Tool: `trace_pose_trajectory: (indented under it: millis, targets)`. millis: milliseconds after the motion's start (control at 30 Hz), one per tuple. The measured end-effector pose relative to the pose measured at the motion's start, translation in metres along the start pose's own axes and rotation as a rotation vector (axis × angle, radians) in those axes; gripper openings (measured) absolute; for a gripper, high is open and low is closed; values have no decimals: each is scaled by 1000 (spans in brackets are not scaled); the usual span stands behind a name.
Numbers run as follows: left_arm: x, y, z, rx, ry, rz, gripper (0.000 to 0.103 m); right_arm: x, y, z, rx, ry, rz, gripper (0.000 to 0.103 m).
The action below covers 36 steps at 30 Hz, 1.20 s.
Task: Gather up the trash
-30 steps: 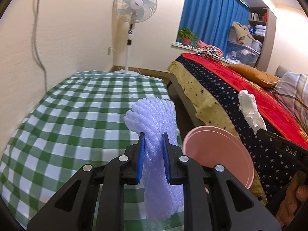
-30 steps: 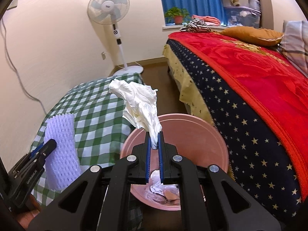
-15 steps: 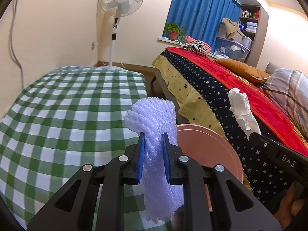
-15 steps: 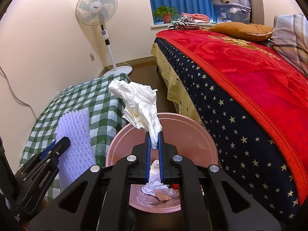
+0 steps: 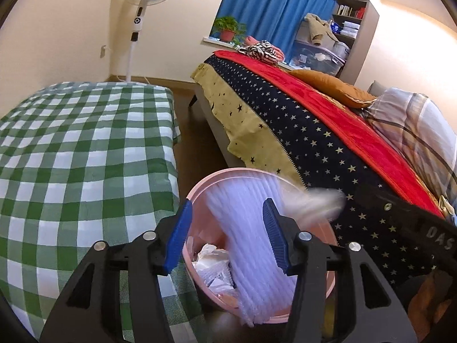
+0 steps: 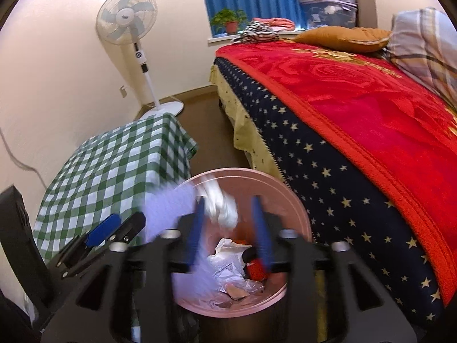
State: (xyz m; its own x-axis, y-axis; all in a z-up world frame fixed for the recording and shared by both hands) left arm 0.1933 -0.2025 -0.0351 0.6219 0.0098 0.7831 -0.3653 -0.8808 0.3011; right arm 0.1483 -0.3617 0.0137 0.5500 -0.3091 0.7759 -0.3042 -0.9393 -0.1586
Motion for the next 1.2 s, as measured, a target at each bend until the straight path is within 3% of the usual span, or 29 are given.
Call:
trace_pose_trajectory:
  millis: [233, 367, 467, 567, 633, 800, 1000, 1067, 1200]
  targets:
    - [1, -13, -17, 31, 18, -6, 50, 1, 1, -3, -2, 15, 4, 51]
    - [1, -20, -45, 64, 50, 21, 51, 0, -13, -13, 12, 46, -49, 77]
    - [-2, -27, -70, 115, 78, 51, 55, -4, -33, -31, 30, 94, -132, 88]
    - [-7, -42, -108, 178, 118, 57, 73, -14, -52, -52, 64, 136, -186, 97]
    - [-5, -53, -130, 234, 138, 70, 85, -22, -58, -62, 83, 141, -189, 98]
    - [-1, -74, -184, 350, 155, 92, 95, -54, -78, -82, 124, 128, -196, 98]
    - [-36, -82, -237, 441, 191, 78, 95, -87, -96, -96, 111, 118, -229, 98]
    - [-51, -88, -239, 475, 178, 58, 95, -97, -103, -97, 110, 109, -255, 98]
    - [-64, -108, -231, 474, 148, -51, 95, -106, -110, -96, 97, 113, -286, 98]
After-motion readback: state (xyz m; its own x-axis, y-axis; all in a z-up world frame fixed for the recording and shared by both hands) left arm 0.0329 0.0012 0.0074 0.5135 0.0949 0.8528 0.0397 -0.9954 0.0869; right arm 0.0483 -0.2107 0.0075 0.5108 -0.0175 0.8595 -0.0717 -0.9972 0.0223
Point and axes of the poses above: each gripper's, at about its wrist camera, not at the fingertips, and z roughly the way its jaws point, y to its right, x to its top, the point moved 4 cm from there along z, roughly the way its jaws point, and after that the axes turned 2 degrees about y, right-handed, at the moved point
